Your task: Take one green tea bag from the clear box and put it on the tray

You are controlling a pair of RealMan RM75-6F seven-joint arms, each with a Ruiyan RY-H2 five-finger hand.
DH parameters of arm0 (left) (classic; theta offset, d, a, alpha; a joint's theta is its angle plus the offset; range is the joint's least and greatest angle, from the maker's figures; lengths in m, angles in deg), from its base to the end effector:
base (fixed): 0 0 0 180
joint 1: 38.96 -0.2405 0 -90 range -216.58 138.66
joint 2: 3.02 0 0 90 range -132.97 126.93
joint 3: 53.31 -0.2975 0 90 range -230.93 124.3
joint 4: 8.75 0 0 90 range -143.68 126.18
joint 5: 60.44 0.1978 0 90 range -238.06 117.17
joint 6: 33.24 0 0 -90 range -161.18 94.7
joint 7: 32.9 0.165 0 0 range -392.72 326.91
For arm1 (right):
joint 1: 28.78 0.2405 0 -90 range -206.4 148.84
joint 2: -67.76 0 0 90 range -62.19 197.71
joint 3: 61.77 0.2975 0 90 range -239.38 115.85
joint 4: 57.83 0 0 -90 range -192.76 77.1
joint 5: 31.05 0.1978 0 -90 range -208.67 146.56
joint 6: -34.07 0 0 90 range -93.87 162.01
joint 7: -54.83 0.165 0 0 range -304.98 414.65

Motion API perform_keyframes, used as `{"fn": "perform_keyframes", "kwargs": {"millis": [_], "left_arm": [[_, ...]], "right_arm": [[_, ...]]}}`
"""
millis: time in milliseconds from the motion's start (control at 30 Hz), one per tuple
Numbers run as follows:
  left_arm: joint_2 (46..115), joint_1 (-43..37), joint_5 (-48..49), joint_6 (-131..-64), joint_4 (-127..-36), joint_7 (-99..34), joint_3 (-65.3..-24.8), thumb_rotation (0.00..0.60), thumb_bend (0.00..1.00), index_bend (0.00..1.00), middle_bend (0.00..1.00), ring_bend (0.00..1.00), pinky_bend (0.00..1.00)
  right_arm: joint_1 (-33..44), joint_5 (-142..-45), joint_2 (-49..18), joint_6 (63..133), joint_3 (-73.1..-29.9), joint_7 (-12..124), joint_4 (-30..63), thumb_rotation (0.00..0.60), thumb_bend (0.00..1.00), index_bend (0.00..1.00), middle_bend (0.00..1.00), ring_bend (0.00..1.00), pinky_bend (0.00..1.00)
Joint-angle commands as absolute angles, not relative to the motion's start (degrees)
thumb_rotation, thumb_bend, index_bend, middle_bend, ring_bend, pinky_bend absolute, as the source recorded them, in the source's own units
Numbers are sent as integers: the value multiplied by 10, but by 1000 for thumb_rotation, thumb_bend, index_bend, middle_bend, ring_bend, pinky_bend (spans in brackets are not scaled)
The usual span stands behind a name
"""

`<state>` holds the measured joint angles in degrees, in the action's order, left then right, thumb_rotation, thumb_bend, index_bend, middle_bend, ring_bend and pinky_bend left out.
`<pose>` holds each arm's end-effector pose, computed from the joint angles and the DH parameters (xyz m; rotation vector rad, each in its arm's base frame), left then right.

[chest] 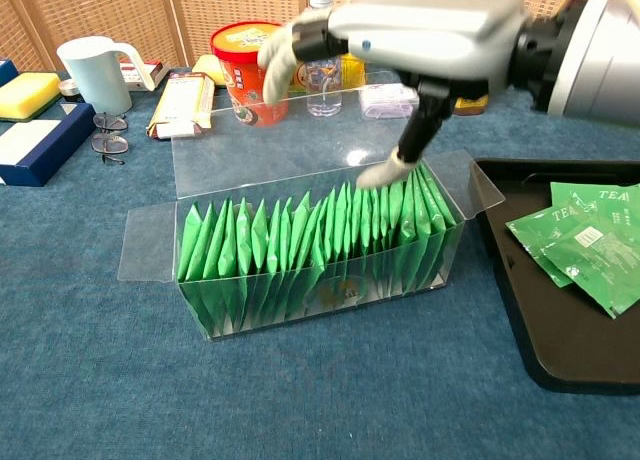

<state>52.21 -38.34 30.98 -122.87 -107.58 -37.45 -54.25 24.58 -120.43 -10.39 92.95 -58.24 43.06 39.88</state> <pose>-0.3275 0.1653 0.2273 -1.4006 -0.9346 -0.9351 -0.0587 -0.3442 0.0284 2.2941 -0.4568 1.2562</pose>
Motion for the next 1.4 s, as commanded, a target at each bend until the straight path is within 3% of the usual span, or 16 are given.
{"fn": "perform_keyframes", "kwargs": {"millis": [33, 767, 1400], "left_arm": [[522, -383, 311, -1228, -1077, -373, -543, 600, 267, 180, 149, 35, 248], [527, -381, 313, -1220, -1082, -364, -546, 600, 267, 180, 148, 35, 248], [530, -379, 314, -1218, -1076, -368, -546, 600, 267, 180, 149, 35, 248]], "right_arm": [[250, -1224, -117, 921, -590, 437, 377, 600, 69, 262, 139, 47, 90], [261, -1312, -152, 908, -613, 392, 290, 600, 62, 281, 155, 48, 90], [277, -1298, -171, 879, -586, 368, 297, 600, 61, 280, 157, 48, 90]]}}
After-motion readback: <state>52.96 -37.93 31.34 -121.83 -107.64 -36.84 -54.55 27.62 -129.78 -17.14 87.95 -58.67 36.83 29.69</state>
